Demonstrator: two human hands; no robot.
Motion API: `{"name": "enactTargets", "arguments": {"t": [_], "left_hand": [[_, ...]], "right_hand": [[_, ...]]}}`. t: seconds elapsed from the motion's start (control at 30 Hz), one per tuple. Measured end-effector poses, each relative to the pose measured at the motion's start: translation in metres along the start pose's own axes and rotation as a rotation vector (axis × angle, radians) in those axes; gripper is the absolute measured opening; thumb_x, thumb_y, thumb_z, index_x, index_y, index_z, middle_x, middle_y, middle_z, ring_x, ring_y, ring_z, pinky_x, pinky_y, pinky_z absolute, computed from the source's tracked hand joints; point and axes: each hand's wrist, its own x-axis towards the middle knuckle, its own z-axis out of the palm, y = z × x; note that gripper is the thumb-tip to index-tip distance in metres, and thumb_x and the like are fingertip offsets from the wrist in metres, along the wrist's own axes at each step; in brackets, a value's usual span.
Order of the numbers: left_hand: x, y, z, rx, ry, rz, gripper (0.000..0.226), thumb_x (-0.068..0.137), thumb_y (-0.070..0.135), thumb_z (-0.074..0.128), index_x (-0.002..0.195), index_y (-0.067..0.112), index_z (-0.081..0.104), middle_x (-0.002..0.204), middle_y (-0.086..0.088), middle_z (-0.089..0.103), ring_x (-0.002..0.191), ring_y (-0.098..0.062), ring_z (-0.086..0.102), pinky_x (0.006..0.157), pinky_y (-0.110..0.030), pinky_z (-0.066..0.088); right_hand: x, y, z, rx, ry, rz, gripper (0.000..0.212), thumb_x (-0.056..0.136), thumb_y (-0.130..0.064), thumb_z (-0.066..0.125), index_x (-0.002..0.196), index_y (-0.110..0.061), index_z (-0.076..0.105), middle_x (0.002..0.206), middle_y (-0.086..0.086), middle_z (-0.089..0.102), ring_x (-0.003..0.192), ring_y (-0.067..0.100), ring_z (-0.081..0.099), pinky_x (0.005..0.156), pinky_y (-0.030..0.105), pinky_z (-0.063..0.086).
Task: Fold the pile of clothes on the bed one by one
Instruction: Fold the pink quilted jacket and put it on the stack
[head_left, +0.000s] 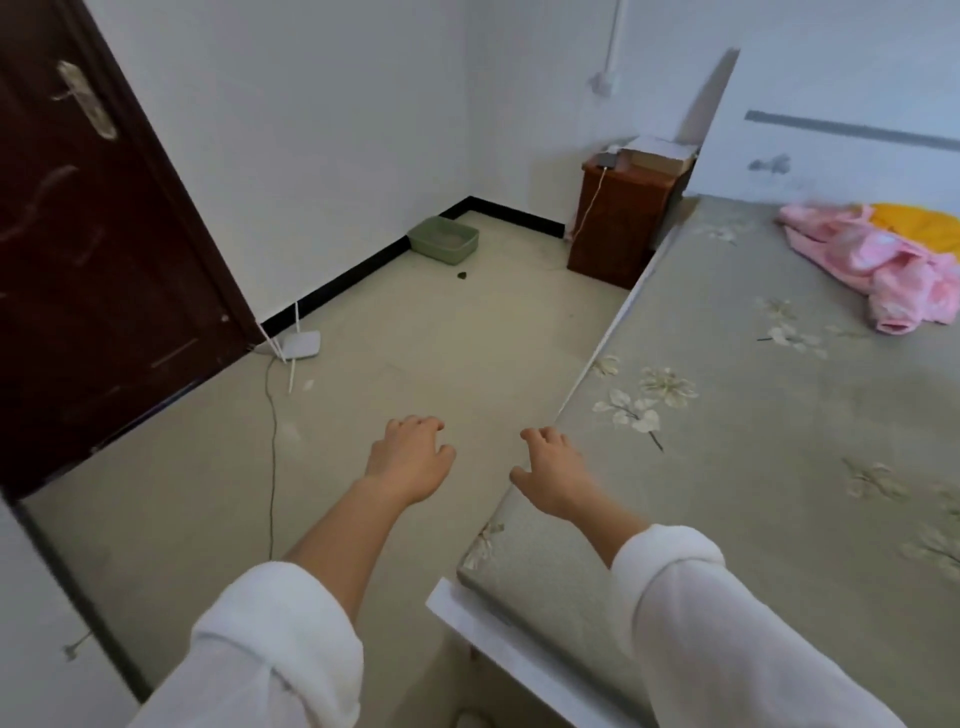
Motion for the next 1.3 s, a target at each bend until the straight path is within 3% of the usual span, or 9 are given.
{"name": "enactTargets", "arguments": {"t": [0.37, 0.57, 1.07, 1.3], "left_hand": [[0.212, -0.066, -0.071, 0.088, 0.035, 0.162, 0.045, 0.095, 0.034, 0.041, 0.139, 0.021, 0.042, 0.144, -0.001, 0.043, 0.131, -0.023, 0.034, 0.101, -0.037, 0.036], [0.316, -0.072, -0.095, 0.105, -0.052, 0.207, 0.045, 0.095, 0.033, 0.041, 0.139, 0.021, 0.042, 0.143, -0.002, 0.043, 0.132, -0.023, 0.034, 0.102, -0.037, 0.038], [0.588, 0.006, -0.147, 0.127, -0.124, 0.555, 0.046, 0.095, 0.033, 0.040, 0.139, 0.018, 0.042, 0.141, -0.005, 0.044, 0.129, -0.024, 0.036, 0.101, -0.040, 0.039], [0.704, 0.085, -0.140, 0.160, -0.188, 0.709, 0.046, 0.095, 0.033, 0.041, 0.139, 0.019, 0.042, 0.141, -0.005, 0.045, 0.129, -0.025, 0.038, 0.101, -0.040, 0.039]], "right_hand": [[0.226, -0.070, -0.039, -0.016, 0.096, 0.058, 0.055, 0.093, -0.035, 0.049, 0.141, -0.013, 0.033, 0.142, 0.011, 0.038, 0.129, 0.032, 0.035, 0.103, 0.042, 0.034], [0.303, -0.082, -0.065, 0.023, 0.094, 0.173, 0.054, 0.093, -0.035, 0.048, 0.140, -0.012, 0.034, 0.141, 0.012, 0.039, 0.128, 0.032, 0.036, 0.103, 0.042, 0.035], [0.470, -0.038, -0.164, 0.094, 0.253, 0.519, 0.056, 0.094, -0.034, 0.047, 0.143, -0.012, 0.031, 0.142, 0.012, 0.039, 0.130, 0.031, 0.035, 0.103, 0.043, 0.037], [0.534, 0.019, -0.212, 0.178, 0.316, 0.682, 0.056, 0.093, -0.034, 0.049, 0.142, -0.011, 0.032, 0.140, 0.014, 0.041, 0.129, 0.032, 0.038, 0.105, 0.041, 0.035]]}}
